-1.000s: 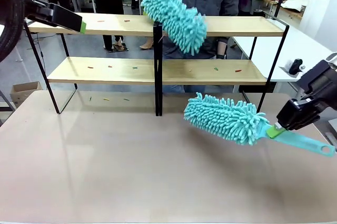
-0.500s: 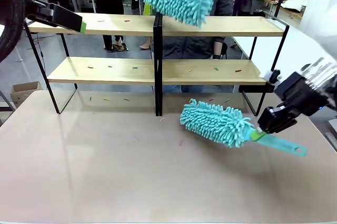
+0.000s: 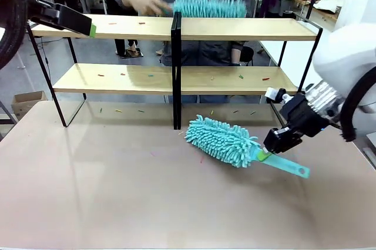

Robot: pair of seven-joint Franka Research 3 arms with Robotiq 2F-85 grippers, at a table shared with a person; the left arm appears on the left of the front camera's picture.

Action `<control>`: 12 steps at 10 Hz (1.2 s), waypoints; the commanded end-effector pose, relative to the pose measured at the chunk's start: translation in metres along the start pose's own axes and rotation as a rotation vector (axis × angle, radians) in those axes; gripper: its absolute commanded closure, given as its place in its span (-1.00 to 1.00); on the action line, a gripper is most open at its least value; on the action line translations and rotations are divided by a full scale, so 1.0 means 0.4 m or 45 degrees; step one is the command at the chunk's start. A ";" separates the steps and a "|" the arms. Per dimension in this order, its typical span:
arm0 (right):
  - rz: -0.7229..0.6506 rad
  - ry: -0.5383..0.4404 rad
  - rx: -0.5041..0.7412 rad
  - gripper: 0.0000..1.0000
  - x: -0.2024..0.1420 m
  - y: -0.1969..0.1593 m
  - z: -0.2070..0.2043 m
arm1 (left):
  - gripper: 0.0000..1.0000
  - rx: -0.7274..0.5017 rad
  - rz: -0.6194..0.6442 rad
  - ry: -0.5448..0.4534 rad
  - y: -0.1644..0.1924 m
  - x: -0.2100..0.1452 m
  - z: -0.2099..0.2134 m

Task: Clean the shelves.
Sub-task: Clean a randomly selected level of the Shelf with the Duster.

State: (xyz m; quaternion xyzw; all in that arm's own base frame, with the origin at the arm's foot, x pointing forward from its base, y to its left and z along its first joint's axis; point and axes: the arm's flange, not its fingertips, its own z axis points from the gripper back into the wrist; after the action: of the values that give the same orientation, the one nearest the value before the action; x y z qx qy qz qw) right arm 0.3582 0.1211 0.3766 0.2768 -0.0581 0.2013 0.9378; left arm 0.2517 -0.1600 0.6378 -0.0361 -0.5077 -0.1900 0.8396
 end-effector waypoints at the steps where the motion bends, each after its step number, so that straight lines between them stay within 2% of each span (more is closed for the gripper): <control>1: 0.074 -0.060 0.006 0.75 0.068 -0.030 -0.032 | -1.00 0.013 -0.001 0.001 0.002 0.001 0.005; 4: 0.076 -0.167 -0.048 0.75 0.135 -0.053 -0.055 | -1.00 0.013 -0.001 0.001 0.002 0.001 0.005; 5: 0.044 -0.159 -0.074 0.75 0.143 -0.060 -0.066 | -1.00 0.013 -0.001 0.001 0.002 0.001 0.005; 7: -0.061 -0.135 -0.141 0.75 0.134 -0.077 -0.069 | -1.00 0.013 -0.001 0.001 0.002 0.001 0.005; 10: -0.231 -0.283 -0.249 0.75 0.101 -0.096 -0.042 | -1.00 0.013 -0.001 0.001 0.002 0.001 0.005; 12: -0.357 -0.266 -0.321 0.75 0.093 -0.092 -0.033 | -1.00 0.013 -0.001 0.001 0.002 0.001 0.005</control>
State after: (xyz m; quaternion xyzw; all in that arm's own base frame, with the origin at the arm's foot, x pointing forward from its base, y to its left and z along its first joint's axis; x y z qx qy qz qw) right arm 0.4150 0.1063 0.3502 0.2048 -0.1490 0.0646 0.9652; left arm 0.2517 -0.1600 0.6378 -0.0361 -0.5077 -0.1900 0.8395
